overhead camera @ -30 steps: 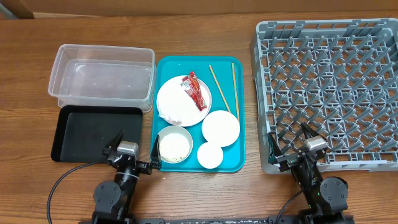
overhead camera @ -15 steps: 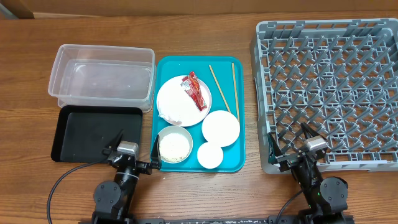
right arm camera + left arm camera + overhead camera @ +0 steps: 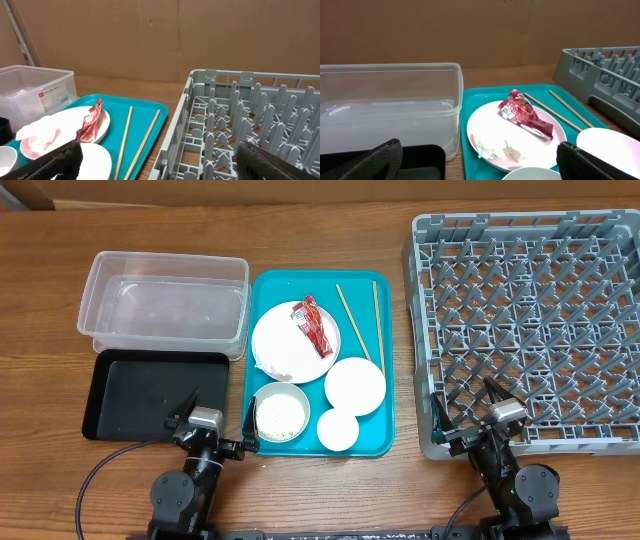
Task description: Sort waste into correct bins and load items into the dishwasher
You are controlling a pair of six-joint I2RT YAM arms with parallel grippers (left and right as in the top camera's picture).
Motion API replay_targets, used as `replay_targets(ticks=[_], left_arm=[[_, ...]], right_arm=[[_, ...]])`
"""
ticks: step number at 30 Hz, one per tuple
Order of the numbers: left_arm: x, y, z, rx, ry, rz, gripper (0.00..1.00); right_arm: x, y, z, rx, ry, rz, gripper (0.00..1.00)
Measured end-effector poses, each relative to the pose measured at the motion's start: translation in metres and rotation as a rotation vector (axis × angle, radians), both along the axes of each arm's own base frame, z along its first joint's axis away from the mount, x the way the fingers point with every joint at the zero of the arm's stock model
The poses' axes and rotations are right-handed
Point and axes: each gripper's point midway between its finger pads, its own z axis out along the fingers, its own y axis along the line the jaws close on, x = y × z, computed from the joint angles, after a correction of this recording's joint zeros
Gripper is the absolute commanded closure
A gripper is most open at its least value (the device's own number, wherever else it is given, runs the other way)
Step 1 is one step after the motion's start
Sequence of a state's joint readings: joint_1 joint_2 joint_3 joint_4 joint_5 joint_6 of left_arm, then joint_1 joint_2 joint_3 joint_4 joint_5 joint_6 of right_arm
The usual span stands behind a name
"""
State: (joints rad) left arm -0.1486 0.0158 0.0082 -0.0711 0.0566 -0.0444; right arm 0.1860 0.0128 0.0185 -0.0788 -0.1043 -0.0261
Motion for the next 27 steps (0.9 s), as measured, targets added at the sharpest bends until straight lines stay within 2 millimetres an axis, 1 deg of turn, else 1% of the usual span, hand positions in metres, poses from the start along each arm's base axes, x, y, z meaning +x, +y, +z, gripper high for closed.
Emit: replay_targets(ticks=[12,15,17,20,23,27], left_arm=[[0.000,0.000,0.000,0.004,-0.002,0.000,0.00],[0.001,0.003,0.010,0.018,-0.045,0.019,0.00],[0.001,0.003,0.013,0.017,-0.056,0.015,0.00],[0.000,-0.006,0.018,0.006,-0.078,-0.033,0.00],[-0.006,-0.023,0.029,-0.025,-0.117,-0.137,0.00],[-0.016,-0.042,0.051,-0.099,-0.180,-0.262,0.00]], right_arm=[[0.000,0.000,0.000,0.000,0.000,0.000,0.00],[0.000,0.000,0.000,0.000,0.000,0.000,0.00],[0.000,0.000,0.000,0.000,0.000,0.000,0.00],[0.000,0.000,0.004,0.003,-0.016,0.000,0.00],[-0.001,0.002,0.008,0.007,-0.034,0.013,0.00],[-0.007,0.017,0.022,0.039,-0.080,0.110,0.00]])
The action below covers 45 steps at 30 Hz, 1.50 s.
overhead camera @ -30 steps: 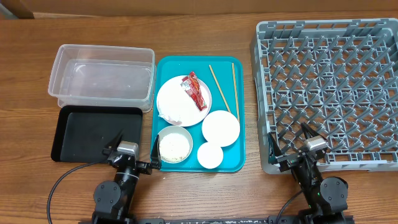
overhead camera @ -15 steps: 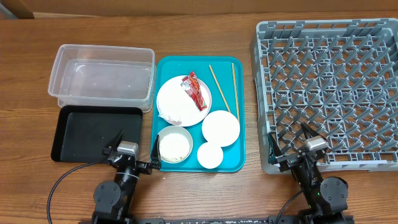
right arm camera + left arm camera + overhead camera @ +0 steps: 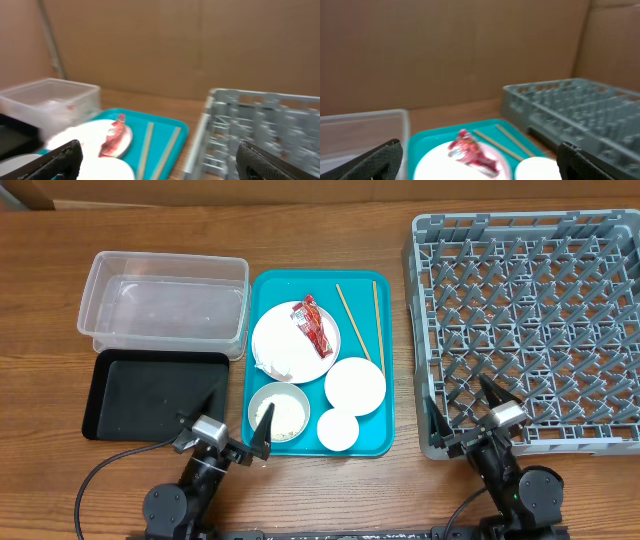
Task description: Sort waste into correct bins and load items into the dishwasher
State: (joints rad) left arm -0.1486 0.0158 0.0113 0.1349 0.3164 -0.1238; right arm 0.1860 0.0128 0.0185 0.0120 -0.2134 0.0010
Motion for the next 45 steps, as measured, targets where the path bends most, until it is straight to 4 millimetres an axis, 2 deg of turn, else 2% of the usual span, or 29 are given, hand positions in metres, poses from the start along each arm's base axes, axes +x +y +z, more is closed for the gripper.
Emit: replay_targets(ticks=[5,9,12,15,17,22,25,27,28,30,33,38,41,45], left_arm=[[-0.009,-0.008,0.022,-0.037,0.042,-0.062,0.00],[-0.017,-0.013,0.050,-0.033,0.175,-0.096,0.00],[-0.017,-0.017,0.062,-0.016,0.356,-0.117,0.00],[-0.008,-0.025,0.076,-0.005,0.536,-0.154,0.00],[0.000,-0.033,0.088,-0.007,0.610,-0.197,0.00],[0.022,-0.054,0.126,-0.048,0.680,-0.317,0.00],[0.026,-0.068,0.129,-0.081,0.732,-0.409,0.00],[0.021,-0.077,0.116,-0.088,0.817,-0.456,0.00],[0.016,-0.082,0.103,-0.081,0.886,-0.474,0.00],[0.004,-0.093,0.073,-0.039,1.035,-0.484,0.02],[-0.012,-0.106,0.020,0.127,1.231,-0.418,0.05],[-0.020,-0.124,-0.045,0.349,1.352,-0.320,0.15],[-0.019,-0.123,-0.085,0.450,1.416,-0.211,0.27],[-0.005,-0.120,-0.121,0.500,1.465,-0.090,0.57]], right_arm=[[-0.008,0.010,0.002,0.071,0.081,0.072,0.00],[-0.020,0.009,0.039,0.097,0.133,0.083,0.00],[-0.030,0.006,0.071,0.099,0.203,0.069,0.00],[-0.033,0.004,0.095,0.086,0.319,0.050,0.00],[-0.031,0.003,0.101,0.072,0.421,0.037,0.00],[-0.014,0.005,0.122,0.046,0.601,0.016,0.00],[-0.006,0.010,0.122,0.038,0.691,0.030,0.00],[-0.004,0.015,0.114,0.034,0.756,0.049,0.00],[-0.002,0.017,0.109,0.033,0.788,0.058,0.00],[0.000,0.019,0.102,0.039,0.825,0.063,0.00],[0.004,0.022,0.097,0.074,0.870,0.057,0.00],[0.008,0.021,0.092,0.130,0.916,0.026,0.00],[0.008,0.021,0.091,0.146,0.927,0.017,0.00],[0.007,0.020,0.089,0.156,0.942,0.007,0.00]])
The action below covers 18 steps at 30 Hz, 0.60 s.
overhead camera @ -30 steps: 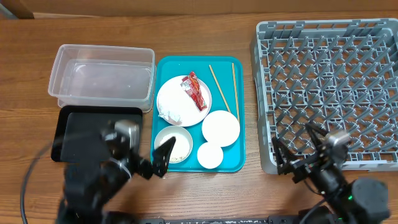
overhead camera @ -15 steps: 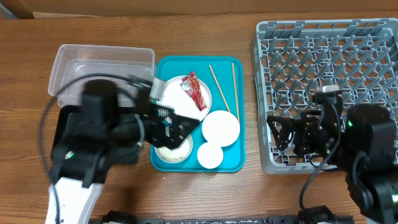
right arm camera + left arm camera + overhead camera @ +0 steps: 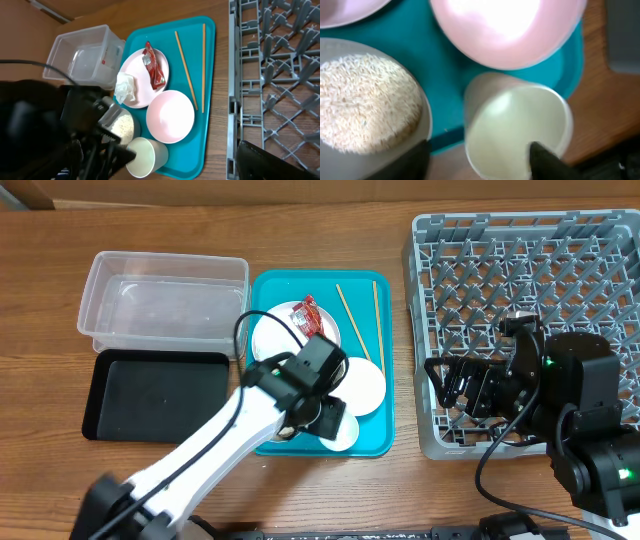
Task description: Sort waste into correct bins and load items into the dishwasher
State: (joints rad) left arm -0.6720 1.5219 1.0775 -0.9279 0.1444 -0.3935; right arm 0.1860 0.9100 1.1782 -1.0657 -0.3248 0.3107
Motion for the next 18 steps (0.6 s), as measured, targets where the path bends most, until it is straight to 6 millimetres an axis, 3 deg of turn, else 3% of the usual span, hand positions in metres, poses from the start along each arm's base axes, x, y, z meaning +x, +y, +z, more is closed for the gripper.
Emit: replay_targets(ticks=[6,12,15,18], left_arm=[[0.000,0.000,-0.023,0.039,0.056,0.021,0.96],[-0.006,0.003,-0.013,0.034,0.107,0.030,0.96],[0.006,0.005,0.013,-0.039,0.101,0.056,0.96],[0.027,0.003,0.054,-0.230,0.062,0.053,0.96]], right_arm=[[0.000,0.000,0.000,0.002,0.004,-0.002,0.00],[0.000,0.000,0.000,0.002,0.004,-0.003,0.00],[0.000,0.000,0.000,0.004,0.005,-0.004,0.00],[-0.001,0.000,0.000,0.005,0.006,-0.003,0.00]])
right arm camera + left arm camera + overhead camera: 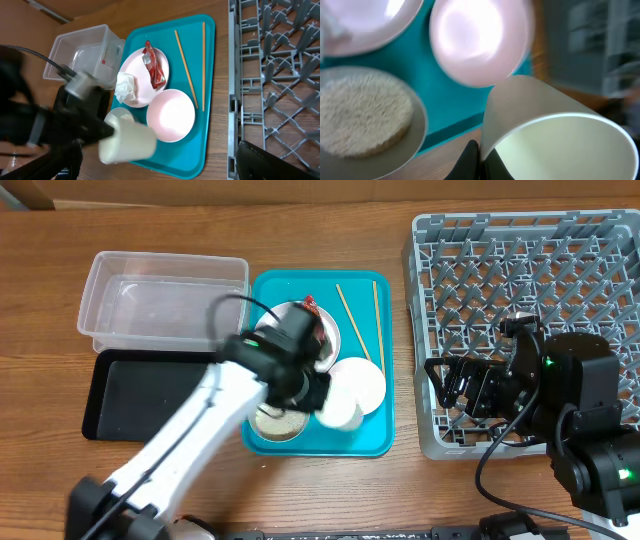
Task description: Sort waste into correct bins and load items into the dishwasher
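My left gripper (481, 157) is shut on the wall of a white cup (555, 135), one finger inside and one outside. The cup (340, 412) is held tilted above the teal tray (383, 435), seen also in the right wrist view as the cup (127, 137). On the tray are a bowl of rice (275, 423), a pink bowl (360, 378), a pink plate (142, 75) with a red packet (152, 70) and crumpled napkin (125, 87), and two chopsticks (350, 320). My right gripper (468, 392) hangs open over the grey dish rack's (530, 310) near left corner.
A clear plastic container (165, 305) stands left of the tray, with a black tray (140, 395) in front of it. My left arm (190, 440) crosses the black tray's right side. The rack's left wall is close beside the teal tray.
My left gripper was open around the cup's rim while the cup stood on the tray. It has shut on the cup's wall, and the cup is raised and tilted. The right arm has not moved.
Both grippers rested open at the table's near edge, looking across it. Then both had begun to turn. Later my left gripper was at the cup on the tray and my right hung over the rack's corner. Now the left holds the cup off the tray.
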You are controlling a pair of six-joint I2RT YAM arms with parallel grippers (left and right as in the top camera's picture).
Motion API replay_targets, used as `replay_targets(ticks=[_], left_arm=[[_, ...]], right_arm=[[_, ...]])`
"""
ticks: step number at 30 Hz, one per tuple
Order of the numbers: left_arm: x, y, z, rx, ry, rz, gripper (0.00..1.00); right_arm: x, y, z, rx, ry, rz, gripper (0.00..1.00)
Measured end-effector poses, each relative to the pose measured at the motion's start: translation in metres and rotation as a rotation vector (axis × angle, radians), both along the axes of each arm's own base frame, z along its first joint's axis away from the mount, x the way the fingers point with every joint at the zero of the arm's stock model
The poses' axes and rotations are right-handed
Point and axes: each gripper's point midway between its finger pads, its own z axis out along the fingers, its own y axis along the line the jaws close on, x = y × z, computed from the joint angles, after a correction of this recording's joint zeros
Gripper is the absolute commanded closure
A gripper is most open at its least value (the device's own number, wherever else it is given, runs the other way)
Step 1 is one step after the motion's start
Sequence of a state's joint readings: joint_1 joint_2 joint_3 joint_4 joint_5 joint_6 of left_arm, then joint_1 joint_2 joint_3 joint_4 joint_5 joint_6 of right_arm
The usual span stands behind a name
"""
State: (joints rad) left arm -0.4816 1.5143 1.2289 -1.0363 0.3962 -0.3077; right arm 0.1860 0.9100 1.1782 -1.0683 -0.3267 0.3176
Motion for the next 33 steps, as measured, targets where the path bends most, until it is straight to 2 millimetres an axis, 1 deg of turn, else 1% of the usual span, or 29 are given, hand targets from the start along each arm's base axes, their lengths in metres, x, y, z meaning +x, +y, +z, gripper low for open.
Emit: replay_targets(ticks=[2,4,7,10,12,14,17,20,23,25,26,30,32,33], left_arm=[[0.011,0.002,0.032,-0.177,-0.025,-0.001,0.96],[0.019,0.008,0.059,-0.353,-0.038,-0.004,0.96],[0.024,0.016,0.091,-0.594,-0.045,-0.020,0.96],[0.020,0.014,0.119,-0.776,-0.060,-0.067,0.96],[0.015,0.010,0.133,-0.862,-0.059,-0.104,0.96],[0.009,0.005,0.146,-0.940,-0.054,-0.138,0.96],[0.003,0.001,0.158,-1.010,-0.046,-0.174,0.96],[-0.002,-0.001,0.164,-1.049,-0.040,-0.195,0.96],[-0.004,-0.003,0.168,-1.068,-0.036,-0.206,0.96],[-0.004,-0.003,0.169,-1.075,-0.036,-0.209,0.96],[-0.004,-0.003,0.169,-1.076,-0.036,-0.209,0.96],[-0.004,-0.003,0.171,-1.090,-0.036,-0.212,0.96],[-0.004,-0.003,0.172,-1.093,-0.041,-0.217,0.96],[-0.004,-0.003,0.172,-1.094,-0.043,-0.218,0.96]], right_arm=[[-0.001,0.003,0.001,0.012,0.000,0.015,0.00],[-0.004,0.010,0.004,0.029,-0.010,0.069,0.01],[-0.009,0.029,0.015,0.082,-0.056,0.193,0.00],[-0.009,0.048,0.032,0.152,-0.122,0.308,0.00],[-0.009,0.062,0.043,0.196,-0.170,0.389,0.00],[-0.012,0.077,0.049,0.224,-0.192,0.466,0.00],[-0.016,0.099,0.051,0.255,-0.201,0.569,0.00],[-0.016,0.117,0.051,0.274,-0.208,0.639,0.01],[-0.015,0.132,0.055,0.295,-0.238,0.697,0.18],[-0.017,0.139,0.058,0.308,-0.253,0.726,0.31],[-0.020,0.141,0.060,0.313,-0.259,0.740,0.35],[-0.025,0.143,0.063,0.327,-0.262,0.762,0.35],[-0.026,0.143,0.064,0.329,-0.262,0.765,0.10],[-0.026,0.143,0.064,0.332,-0.259,0.765,0.07]])
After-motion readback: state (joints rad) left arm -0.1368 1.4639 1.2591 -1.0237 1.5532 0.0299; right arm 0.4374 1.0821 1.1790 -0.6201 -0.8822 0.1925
